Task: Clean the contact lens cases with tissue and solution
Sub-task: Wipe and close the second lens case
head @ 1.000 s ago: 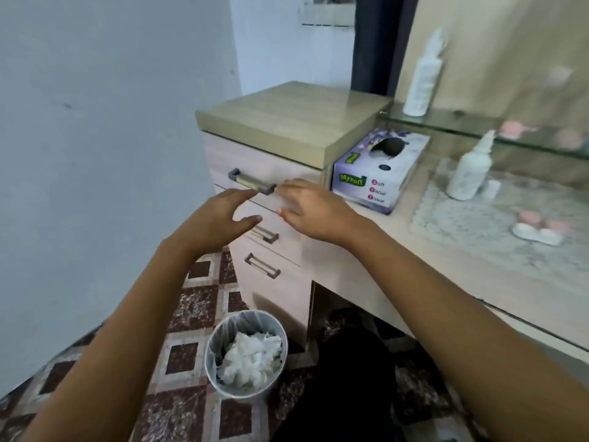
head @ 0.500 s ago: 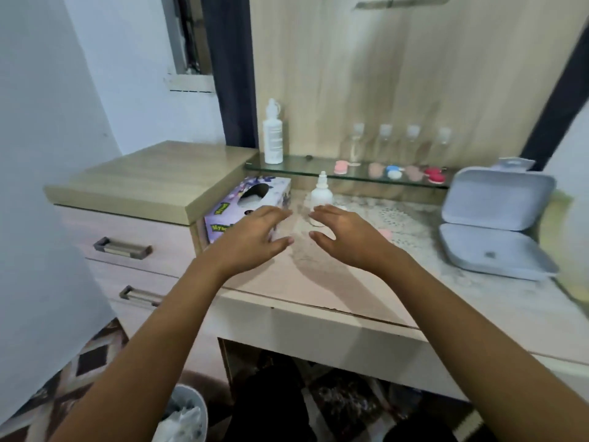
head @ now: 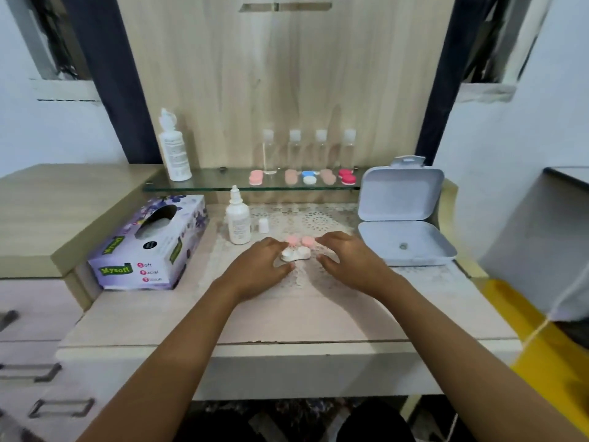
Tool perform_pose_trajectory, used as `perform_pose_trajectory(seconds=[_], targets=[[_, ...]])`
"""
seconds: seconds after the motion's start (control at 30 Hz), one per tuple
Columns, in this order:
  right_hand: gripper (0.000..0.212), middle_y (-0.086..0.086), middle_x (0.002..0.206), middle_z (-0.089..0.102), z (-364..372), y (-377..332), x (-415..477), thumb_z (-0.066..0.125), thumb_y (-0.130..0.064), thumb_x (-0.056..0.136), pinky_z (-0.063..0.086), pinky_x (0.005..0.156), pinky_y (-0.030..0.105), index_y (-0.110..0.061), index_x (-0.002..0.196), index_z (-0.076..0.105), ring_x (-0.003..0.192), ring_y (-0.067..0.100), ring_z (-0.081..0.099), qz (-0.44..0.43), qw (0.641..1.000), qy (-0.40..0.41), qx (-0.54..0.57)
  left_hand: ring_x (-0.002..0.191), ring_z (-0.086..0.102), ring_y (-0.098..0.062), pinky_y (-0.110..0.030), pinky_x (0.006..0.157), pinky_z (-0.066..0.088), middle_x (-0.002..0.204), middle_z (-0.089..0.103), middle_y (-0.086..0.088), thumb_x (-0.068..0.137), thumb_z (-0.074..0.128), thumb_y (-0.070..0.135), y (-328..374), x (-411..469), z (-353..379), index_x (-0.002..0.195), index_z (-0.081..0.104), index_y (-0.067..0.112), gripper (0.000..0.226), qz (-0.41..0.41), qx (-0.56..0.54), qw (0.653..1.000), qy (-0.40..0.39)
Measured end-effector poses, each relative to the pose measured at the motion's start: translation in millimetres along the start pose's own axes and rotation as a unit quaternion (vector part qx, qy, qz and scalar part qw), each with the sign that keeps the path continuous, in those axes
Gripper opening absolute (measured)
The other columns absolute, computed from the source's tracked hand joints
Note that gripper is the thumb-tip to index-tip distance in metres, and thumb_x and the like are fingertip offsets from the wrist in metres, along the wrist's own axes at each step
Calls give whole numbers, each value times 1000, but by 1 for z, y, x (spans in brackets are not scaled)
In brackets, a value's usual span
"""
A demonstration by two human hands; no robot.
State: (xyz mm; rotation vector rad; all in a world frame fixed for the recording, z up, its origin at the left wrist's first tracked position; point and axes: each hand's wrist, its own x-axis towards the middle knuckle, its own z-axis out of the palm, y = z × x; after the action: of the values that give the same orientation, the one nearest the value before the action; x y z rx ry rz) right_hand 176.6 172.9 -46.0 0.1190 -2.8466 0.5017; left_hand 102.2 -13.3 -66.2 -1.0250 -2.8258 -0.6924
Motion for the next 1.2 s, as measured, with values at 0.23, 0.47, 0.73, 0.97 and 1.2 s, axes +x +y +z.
perform_pose_trajectory(seconds=[0.23, 0.47, 0.73, 0.97, 1.2], targets=[[33, 8, 116, 60, 25, 10, 5, 52, -28, 91, 40, 96, 32, -10, 118, 60, 110, 23, 54, 39, 998, 35, 24, 113, 48, -20, -38, 95, 40, 119, 56, 0, 87, 57, 45, -10, 15, 17, 124, 55, 22, 43, -18, 29, 999, 34], [29, 5, 102, 63, 44, 3, 21, 61, -33, 83, 46, 85, 40, -16, 105, 66, 98, 28, 54, 53, 994, 81, 50, 110, 48, -16, -40, 96, 36, 115, 57, 6, 89, 58, 36, -15, 18, 24, 116, 60, 23, 30, -27, -23, 996, 78], [30, 2, 102, 61, 51, 6, 25, 58, -33, 85, 43, 86, 38, -22, 112, 64, 99, 25, 51, 53, 993, 94, 57, 108, 48, -14, -36, 93, 35, 112, 57, 10, 88, 58, 35, -17, 19, 24, 115, 60, 27, 28, -24, -45, 996, 79], [27, 2, 103, 61, 52, 7, 23, 58, -32, 85, 43, 85, 37, -17, 107, 66, 100, 23, 51, 54, 992, 102, 51, 103, 52, -12, -25, 87, 40, 113, 57, 2, 90, 58, 26, -9, 11, 9, 120, 59, 17, 31, -17, -137, 975, 175], [26, 2, 101, 61, 53, 8, 22, 58, -32, 86, 43, 84, 37, -15, 104, 66, 99, 23, 51, 50, 993, 100, 49, 126, 35, -24, -29, 100, 27, 136, 38, -11, 85, 65, 24, -25, 24, -22, 138, 37, 12, 61, -156, -143, 923, 321]])
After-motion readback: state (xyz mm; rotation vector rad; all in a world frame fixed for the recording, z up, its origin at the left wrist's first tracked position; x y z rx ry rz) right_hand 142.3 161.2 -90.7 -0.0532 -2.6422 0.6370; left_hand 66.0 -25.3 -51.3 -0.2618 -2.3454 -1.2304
